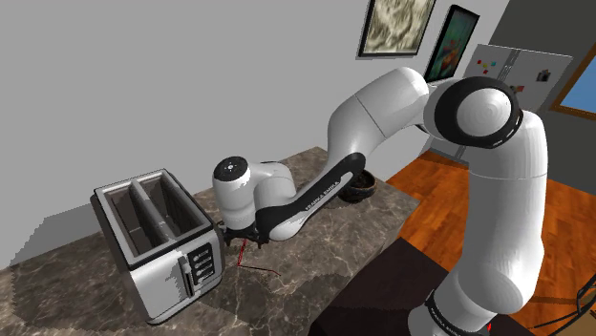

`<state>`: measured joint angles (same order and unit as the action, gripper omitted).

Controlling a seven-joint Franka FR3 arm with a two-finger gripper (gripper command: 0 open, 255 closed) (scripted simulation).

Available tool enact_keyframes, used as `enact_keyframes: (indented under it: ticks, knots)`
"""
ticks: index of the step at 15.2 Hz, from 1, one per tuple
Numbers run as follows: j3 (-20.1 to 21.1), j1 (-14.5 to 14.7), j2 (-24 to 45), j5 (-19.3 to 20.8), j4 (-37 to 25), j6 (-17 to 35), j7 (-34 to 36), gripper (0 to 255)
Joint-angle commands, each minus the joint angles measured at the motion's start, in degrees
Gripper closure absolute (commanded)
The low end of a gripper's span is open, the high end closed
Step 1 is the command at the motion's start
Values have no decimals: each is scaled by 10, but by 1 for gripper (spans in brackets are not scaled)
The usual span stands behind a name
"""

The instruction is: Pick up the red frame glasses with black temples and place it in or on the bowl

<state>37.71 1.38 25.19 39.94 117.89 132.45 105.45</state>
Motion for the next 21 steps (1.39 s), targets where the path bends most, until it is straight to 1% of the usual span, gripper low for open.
enact_keyframes:
  ticks: [1,2,11,21]
  knots:
    - [0,0,0,0,0,0,0,0]
    - [0,0,0,0,0,0,0,255]
    - [0,0,0,0,0,0,0,255]
    - [34,-26,-58,-62,-6,-43,-49,255]
